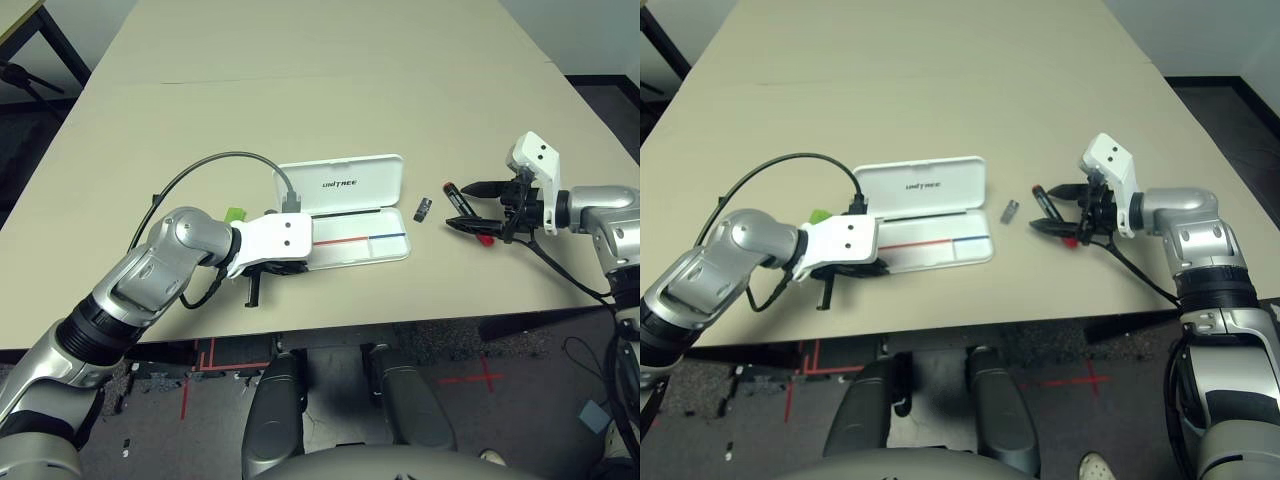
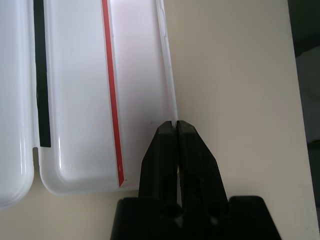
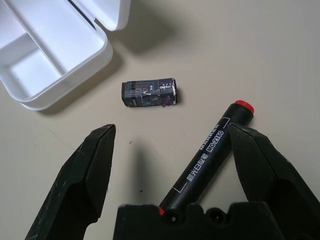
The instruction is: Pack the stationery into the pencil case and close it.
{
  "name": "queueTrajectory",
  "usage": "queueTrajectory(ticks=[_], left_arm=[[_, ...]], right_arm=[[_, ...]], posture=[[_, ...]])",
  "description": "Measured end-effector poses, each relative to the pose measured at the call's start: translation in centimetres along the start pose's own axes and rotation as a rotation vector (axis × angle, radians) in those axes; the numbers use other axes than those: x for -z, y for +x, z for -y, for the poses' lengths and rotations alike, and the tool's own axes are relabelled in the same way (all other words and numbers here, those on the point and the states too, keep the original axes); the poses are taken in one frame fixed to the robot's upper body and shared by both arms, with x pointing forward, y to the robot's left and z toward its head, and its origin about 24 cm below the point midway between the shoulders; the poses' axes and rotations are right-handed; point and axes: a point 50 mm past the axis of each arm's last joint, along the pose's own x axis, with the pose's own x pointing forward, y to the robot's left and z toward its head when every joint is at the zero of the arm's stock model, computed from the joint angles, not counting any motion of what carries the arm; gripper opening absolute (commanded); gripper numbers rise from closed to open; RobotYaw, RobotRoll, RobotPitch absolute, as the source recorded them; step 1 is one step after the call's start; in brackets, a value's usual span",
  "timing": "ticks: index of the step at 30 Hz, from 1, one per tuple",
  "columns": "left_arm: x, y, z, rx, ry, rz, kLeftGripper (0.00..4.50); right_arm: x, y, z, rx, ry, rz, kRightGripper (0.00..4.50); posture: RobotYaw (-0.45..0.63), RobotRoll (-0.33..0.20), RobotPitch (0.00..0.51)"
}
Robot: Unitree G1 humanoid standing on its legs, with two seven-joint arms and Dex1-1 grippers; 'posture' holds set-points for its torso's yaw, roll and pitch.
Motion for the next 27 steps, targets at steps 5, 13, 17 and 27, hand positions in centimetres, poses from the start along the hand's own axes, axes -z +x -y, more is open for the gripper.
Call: queueTrajectory(ticks=[5, 13, 17, 27], left_arm=[[0.0, -0.2, -0.2, -0.013, 0.004, 0.008, 2.30], [-0.5, -0.9, -0.1, -0.015, 0.022, 0.024, 4.48], [-0.8, -1.2, 0.3, -0.003, 0.017, 0.036, 4.48], [-1.1, -1.2, 0.8, 0.024, 0.011, 0.048, 4.48]], right_arm=[[0.0, 0.0, 0.0, 0.000, -0.002, 0.000, 4.50], [-0.1, 0.3, 0.0, -0.003, -0.010, 0.001, 4.50], [0.0, 0.3, 0.2, 0.002, -0.010, -0.002, 4.50], [0.1, 0.5, 0.2, 0.001, -0.019, -0.005, 4.50]], posture=[[0.00, 0.000, 0.194], [0.01, 0.000, 0.197], [0.01, 0.000, 0.197], [0.01, 0.000, 0.197]])
